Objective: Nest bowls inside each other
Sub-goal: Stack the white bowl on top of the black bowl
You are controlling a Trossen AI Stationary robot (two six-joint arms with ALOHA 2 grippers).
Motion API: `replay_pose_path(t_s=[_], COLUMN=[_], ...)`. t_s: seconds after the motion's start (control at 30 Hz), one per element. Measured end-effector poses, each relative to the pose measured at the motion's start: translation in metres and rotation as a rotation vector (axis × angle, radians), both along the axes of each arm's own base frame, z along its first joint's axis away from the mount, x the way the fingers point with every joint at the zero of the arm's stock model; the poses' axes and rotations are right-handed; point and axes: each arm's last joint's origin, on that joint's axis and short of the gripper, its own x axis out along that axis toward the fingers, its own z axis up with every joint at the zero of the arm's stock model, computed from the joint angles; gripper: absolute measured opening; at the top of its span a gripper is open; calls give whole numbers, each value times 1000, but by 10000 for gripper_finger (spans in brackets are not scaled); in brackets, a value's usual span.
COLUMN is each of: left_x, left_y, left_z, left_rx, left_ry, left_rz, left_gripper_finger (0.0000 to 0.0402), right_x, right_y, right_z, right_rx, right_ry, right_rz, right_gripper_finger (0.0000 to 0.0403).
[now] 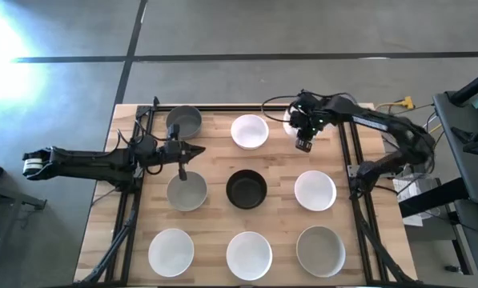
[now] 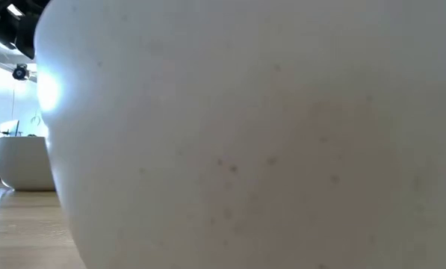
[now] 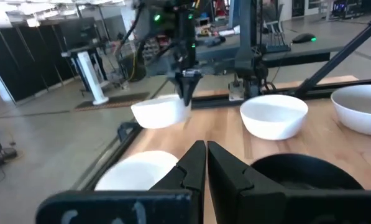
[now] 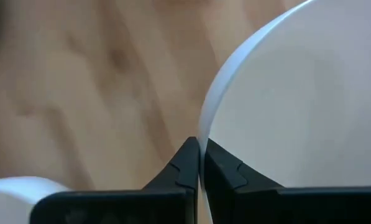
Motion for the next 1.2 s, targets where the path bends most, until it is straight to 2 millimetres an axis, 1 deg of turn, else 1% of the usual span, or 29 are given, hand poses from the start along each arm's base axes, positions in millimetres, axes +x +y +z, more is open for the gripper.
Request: replay_pose_path(t_s=[0.1, 0.2, 0.27, 0.37, 0.47, 0.53, 0.6, 0.7, 0.8, 0.9, 1.07, 1.2], left_x=[0, 1, 2, 3, 3, 3, 2, 2, 1, 1, 1, 1], left_y=[0, 1, 1, 1, 1, 1, 1, 1, 2, 2, 2, 2], left_z=[1, -1, -3, -4, -4, -4, -2, 0, 2, 4, 3, 2], left_rx=[2, 1, -2, -4, -4, -3, -1, 1, 2, 3, 2, 1], left_ry=[0, 8, 19, 30, 30, 28, 20, 8, 3, -5, 0, 7], left_rz=[4, 25, 26, 26, 26, 25, 25, 36, 54, 56, 56, 56], left_gripper_finger=[0, 0, 0, 0, 0, 0, 0, 0, 0, 0, 0, 0], right_x=[-1, 1, 4, 11, 22, 30, 41, 60, 82, 106, 142, 162], right_y=[22, 52, 74, 105, 136, 153, 169, 189, 205, 216, 230, 238], right_z=[21, 34, 35, 33, 32, 33, 38, 46, 45, 36, 9, -7], right_rx=[28, 53, 50, 70, 74, 52, 13, -34, -56, -66, -84, -178], right_ry=[-203, -433, -546, -663, -698, -659, -613, -542, -419, -293, -98, 63], right_rz=[83, 195, 257, 356, 424, 470, 529, 610, 695, 753, 837, 871], right_gripper_finger=[9, 9, 9, 9, 9, 9, 9, 9, 9, 9, 9, 9])
